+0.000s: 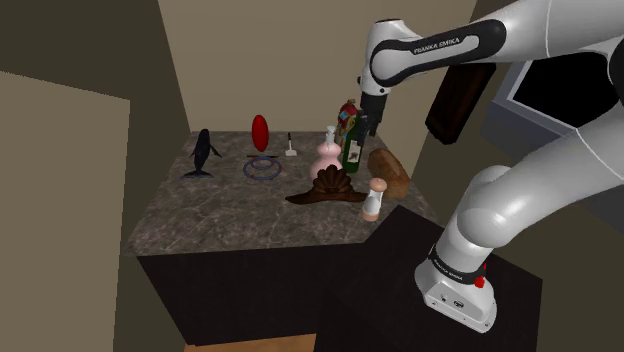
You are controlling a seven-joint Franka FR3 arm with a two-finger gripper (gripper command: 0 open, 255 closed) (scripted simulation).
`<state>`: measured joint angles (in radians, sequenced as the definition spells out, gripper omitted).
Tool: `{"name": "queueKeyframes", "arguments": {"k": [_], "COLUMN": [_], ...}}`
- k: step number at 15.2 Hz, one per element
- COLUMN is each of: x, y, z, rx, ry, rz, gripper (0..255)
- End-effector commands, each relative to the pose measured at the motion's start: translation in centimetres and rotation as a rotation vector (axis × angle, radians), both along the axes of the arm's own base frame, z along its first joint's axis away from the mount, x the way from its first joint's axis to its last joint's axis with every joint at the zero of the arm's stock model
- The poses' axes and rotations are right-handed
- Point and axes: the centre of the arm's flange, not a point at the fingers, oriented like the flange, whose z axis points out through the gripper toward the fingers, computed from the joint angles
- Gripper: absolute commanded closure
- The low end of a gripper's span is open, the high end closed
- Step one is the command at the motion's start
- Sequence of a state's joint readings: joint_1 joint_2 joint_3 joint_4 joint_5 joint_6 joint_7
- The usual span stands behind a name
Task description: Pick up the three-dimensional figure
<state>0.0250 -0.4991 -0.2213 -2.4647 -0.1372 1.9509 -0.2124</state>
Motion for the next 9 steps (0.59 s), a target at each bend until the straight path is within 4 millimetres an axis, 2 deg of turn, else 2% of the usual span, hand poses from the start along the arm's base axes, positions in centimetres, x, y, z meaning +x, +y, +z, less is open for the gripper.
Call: {"name": "queueKeyframes", "arguments": {"k": [1, 9], "x": [0.9, 6.8], "y": [-1.4, -6.1], "z": [-2.1, -10.4], "rx": [0.014, 0.071], "ry": [0.007, 0.039], "rz": [0.036, 0.165], "gripper": [0, 0]}}
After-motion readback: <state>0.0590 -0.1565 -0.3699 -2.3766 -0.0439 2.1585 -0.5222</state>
